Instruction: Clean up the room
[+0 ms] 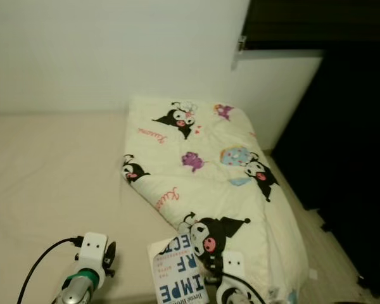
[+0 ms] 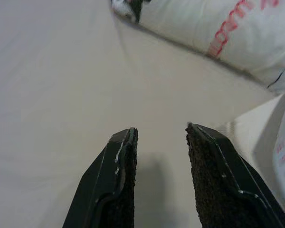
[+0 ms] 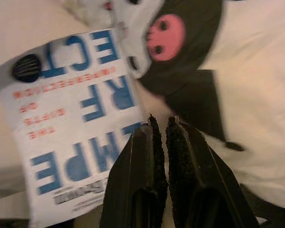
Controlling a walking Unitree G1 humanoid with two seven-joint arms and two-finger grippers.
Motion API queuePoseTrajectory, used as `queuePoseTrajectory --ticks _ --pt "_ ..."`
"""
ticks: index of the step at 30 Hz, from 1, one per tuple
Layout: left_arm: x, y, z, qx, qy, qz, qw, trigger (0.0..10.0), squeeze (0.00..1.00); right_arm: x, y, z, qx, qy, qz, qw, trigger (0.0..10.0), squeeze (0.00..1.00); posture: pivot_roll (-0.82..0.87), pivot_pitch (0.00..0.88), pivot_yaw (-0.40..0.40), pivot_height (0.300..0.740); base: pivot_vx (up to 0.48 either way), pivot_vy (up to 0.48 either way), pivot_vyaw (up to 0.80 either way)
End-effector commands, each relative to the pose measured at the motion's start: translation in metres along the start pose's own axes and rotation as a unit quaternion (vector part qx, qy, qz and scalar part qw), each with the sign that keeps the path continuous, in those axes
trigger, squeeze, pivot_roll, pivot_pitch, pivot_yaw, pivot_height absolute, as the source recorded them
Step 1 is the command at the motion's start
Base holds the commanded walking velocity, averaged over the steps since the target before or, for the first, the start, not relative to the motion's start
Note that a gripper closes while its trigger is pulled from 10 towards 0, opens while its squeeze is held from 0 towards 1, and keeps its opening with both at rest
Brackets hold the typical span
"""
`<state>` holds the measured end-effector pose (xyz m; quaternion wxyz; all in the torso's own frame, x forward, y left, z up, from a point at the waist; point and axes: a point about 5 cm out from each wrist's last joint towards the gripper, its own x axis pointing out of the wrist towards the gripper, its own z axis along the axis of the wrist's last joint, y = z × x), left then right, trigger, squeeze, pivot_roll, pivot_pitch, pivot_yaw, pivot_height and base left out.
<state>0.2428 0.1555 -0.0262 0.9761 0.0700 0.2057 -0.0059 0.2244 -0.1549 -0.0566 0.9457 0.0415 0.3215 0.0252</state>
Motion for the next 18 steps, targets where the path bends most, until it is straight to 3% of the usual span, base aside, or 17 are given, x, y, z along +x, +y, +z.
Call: queuePoseTrajectory --ticks 1,18 --pt "-0.0028 0.0017 -0.0039 0.003 0.004 -0.001 1.0 10.0 0.0 -0.0004 0.0015 -0.0014 -0.005 0.001 0.005 1.0 10.0 0.0 0.04 0.0 0.003 0.74 0.0 0.0 0.0" --pt "-0.011 0.0065 -0.012 -0.011 0.012 -0.01 1.0 10.0 0.0 -0.001 0.0006 -0.0037 0.001 0.009 0.008 1.0 10.0 0.0 0.05 0.0 0.003 0.74 0.0 0.0 0.0"
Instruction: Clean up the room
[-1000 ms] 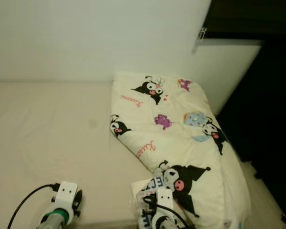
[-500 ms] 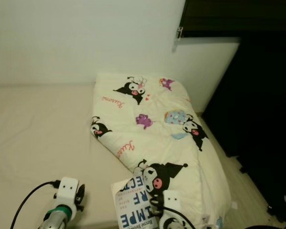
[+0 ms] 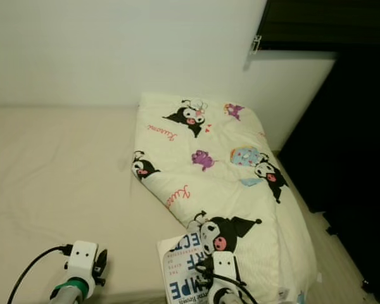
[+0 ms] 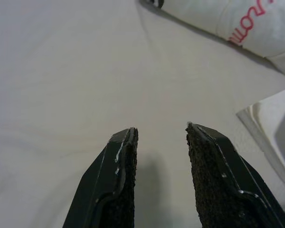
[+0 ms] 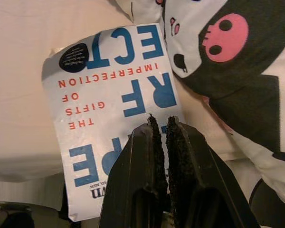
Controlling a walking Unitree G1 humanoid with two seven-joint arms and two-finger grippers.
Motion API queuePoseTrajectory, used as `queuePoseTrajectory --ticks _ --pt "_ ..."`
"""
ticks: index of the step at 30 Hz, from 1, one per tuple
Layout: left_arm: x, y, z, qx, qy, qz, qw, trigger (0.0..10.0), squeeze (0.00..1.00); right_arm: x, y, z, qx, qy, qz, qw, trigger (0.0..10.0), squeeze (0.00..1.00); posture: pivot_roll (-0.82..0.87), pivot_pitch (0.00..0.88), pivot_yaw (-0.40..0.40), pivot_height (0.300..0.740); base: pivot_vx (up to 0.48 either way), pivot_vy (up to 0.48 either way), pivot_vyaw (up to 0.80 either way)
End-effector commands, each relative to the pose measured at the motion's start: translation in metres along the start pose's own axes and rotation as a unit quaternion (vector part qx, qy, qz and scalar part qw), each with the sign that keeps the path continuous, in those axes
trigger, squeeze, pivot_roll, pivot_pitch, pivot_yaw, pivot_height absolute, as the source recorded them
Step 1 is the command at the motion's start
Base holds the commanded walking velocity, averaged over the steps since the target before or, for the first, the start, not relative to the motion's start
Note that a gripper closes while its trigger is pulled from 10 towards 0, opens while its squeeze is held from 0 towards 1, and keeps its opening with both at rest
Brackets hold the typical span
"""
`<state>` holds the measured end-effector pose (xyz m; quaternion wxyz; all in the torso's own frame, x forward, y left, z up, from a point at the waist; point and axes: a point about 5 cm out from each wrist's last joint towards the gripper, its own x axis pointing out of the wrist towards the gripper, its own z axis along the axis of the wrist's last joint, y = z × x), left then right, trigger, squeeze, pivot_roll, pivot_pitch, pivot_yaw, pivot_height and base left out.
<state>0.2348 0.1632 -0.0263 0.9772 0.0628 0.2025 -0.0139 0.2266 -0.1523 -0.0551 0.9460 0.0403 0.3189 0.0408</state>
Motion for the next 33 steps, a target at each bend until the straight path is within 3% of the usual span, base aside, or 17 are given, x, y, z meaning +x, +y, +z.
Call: queuePoseTrajectory --ticks 1,9,26,33 --pt "-0.0045 -0.0004 -0.0082 -0.009 0.016 -0.001 1.0 10.0 0.0 -0.0027 -0.0018 -0.0075 0.008 0.012 -0.008 1.0 10.0 0.0 0.05 0.0 0.007 0.74 0.0 0.0 0.0" --pt "-0.0065 0.0 -0.0098 -0.008 0.019 -0.007 1.0 10.0 0.0 -0.0031 -0.0013 -0.0085 0.008 0.013 -0.007 1.0 10.0 0.0 0.05 0.0 0.009 0.74 0.0 0.0 0.0" --pt "-0.0088 0.0006 -0.0118 -0.008 0.024 -0.009 1.0 10.0 0.0 -0.0034 -0.001 -0.0098 0.003 0.017 -0.007 1.0 10.0 0.0 0.05 0.0 0.009 0.74 -0.335 0.0 0.0" --pt "-0.0083 0.0022 -0.013 -0.005 0.034 -0.003 0.999 10.0 0.0 -0.0032 -0.0005 -0.0098 0.004 0.018 -0.006 1.0 10.0 0.0 0.06 0.0 0.009 0.74 0.0 0.0 0.0"
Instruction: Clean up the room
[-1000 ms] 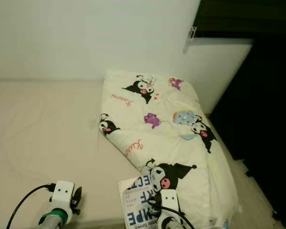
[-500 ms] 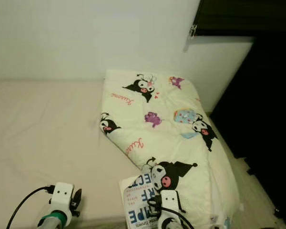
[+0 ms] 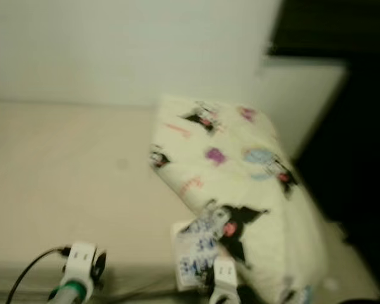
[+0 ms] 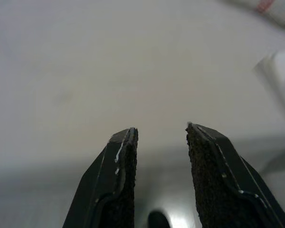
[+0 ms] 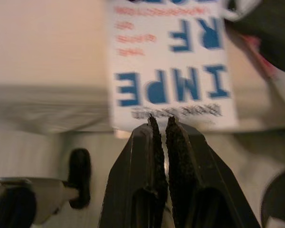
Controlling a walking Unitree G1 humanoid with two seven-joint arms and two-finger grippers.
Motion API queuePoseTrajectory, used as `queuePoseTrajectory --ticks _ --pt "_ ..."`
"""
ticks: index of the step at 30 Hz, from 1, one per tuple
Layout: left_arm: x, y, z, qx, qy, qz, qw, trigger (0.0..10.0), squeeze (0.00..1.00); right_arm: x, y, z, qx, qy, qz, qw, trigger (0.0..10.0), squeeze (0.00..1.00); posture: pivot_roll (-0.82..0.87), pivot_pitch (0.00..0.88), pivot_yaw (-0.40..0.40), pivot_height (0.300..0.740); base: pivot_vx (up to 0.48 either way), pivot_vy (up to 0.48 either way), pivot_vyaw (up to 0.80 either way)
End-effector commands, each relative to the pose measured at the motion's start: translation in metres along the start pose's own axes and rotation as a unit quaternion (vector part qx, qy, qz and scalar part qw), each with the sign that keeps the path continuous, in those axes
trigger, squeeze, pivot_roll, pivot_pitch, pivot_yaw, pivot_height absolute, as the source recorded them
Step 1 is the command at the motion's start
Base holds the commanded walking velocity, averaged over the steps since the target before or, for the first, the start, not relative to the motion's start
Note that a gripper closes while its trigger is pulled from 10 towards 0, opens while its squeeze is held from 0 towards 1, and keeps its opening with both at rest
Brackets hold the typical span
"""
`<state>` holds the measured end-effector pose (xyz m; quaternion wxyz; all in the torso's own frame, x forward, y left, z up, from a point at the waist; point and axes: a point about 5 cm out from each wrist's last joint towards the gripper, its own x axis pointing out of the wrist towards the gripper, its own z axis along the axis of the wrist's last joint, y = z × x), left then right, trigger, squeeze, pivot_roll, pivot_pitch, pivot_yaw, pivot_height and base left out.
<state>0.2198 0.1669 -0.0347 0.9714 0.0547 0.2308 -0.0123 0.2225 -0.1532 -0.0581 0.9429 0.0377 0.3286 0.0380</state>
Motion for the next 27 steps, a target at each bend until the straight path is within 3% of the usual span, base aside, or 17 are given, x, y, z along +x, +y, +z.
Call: queuePoseTrajectory --ticks 1,27 --pt "0.002 0.001 0.001 0.003 0.006 -0.001 1.0 10.0 0.0 -0.001 0.001 -0.005 0.005 0.008 -0.002 1.0 10.0 0.0 0.06 0.0 0.009 0.74 0.0 0.0 0.0" --pt "0.002 0.005 0.002 0.016 0.007 0.003 1.0 10.0 0.0 0.003 0.0 0.006 0.02 -0.007 -0.014 1.0 10.0 0.0 0.05 0.003 0.01 0.74 0.0 0.0 0.0"
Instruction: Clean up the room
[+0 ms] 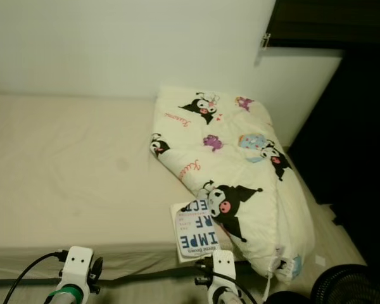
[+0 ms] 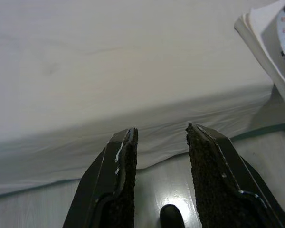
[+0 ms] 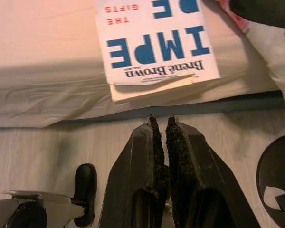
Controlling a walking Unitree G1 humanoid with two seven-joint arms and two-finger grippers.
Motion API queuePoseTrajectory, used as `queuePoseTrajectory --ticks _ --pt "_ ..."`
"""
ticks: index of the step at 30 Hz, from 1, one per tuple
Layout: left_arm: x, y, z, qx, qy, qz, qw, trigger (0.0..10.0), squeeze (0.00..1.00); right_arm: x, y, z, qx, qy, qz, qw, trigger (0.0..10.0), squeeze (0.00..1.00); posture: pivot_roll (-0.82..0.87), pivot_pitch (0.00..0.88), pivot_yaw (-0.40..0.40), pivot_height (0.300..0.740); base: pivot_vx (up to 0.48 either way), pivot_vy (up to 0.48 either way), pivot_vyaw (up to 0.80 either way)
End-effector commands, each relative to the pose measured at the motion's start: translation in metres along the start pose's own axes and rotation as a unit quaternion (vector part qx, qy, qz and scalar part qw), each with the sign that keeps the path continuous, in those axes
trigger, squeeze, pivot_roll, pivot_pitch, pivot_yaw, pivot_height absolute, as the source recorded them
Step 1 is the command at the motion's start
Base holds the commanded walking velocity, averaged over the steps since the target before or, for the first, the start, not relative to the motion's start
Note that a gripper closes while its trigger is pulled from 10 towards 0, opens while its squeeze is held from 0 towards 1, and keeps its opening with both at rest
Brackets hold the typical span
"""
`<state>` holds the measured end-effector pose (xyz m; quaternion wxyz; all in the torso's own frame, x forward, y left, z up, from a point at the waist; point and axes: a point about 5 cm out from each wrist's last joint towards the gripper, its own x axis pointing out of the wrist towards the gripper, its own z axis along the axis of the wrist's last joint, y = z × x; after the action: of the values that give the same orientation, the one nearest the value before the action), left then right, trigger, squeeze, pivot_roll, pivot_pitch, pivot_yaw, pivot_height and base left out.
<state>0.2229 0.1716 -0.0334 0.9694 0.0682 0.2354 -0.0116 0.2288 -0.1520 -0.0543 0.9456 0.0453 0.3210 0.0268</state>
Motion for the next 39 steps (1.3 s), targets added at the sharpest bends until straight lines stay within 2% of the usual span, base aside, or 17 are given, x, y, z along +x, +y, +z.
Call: queuePoseTrajectory --ticks 1,12,39 --pt "0.0002 -0.0001 0.0002 0.003 0.002 0.0 1.0 10.0 0.0 -0.0002 -0.0011 -0.0009 0.009 0.002 -0.006 1.0 10.0 0.0 0.05 0.003 0.01 0.74 0.0 0.0 0.0" --pt "0.0037 0.0004 0.0064 0.007 -0.005 0.002 1.0 10.0 0.0 0.0016 0.0025 0.002 0.012 0.001 -0.006 1.0 10.0 0.0 0.06 0.015 0.008 0.74 0.0 0.0 0.0" --pt "0.0038 -0.0017 0.007 0.006 -0.007 0.006 1.0 10.0 0.0 0.0018 0.0035 0.0017 0.007 0.004 -0.005 1.0 10.0 0.0 0.06 0.021 0.006 0.74 0.0 0.0 0.0"
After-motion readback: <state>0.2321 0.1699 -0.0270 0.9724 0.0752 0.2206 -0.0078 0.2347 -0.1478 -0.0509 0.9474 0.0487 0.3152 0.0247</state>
